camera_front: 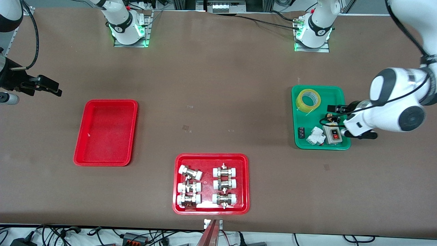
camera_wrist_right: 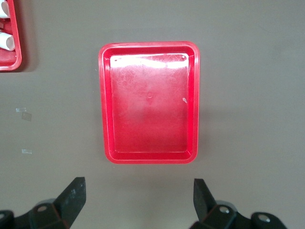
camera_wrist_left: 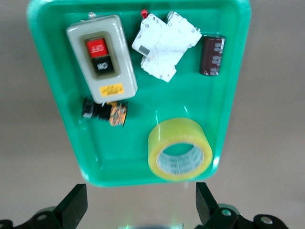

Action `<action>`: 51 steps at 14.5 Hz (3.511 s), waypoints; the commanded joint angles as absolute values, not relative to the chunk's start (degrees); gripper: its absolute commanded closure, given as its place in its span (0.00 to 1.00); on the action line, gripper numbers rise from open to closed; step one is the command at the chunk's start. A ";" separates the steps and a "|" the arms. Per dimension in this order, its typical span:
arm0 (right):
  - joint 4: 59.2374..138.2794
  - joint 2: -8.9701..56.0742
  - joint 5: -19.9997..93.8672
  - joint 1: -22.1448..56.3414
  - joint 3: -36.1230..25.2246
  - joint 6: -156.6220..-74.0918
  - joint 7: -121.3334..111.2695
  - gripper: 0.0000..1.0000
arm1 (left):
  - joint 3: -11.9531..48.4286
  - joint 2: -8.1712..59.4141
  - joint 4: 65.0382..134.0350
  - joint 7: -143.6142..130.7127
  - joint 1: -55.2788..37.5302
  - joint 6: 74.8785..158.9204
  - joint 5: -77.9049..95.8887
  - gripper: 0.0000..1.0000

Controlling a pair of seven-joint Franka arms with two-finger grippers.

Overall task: Left arm passes tape to right arm into tray
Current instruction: 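Lower the left gripper onto the yellow tape roll and close on it, then lift the tape with the left gripper while the right gripper reaches forward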

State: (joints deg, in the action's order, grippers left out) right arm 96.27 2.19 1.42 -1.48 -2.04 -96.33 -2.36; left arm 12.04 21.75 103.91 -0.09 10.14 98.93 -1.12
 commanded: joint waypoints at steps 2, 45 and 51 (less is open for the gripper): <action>95.18 2.72 1.23 -1.23 -2.55 -95.98 -3.25 0.00 | 12.30 20.82 112.84 0.79 10.90 105.28 -0.35 0.00; 95.18 4.74 2.46 -0.53 -2.20 -96.77 -3.08 0.00 | 18.54 22.94 74.36 6.27 2.40 79.60 21.96 0.99; 95.01 10.98 2.90 6.23 -2.28 -94.40 -3.42 0.00 | 18.63 27.85 74.36 -14.41 -9.13 98.23 23.55 0.97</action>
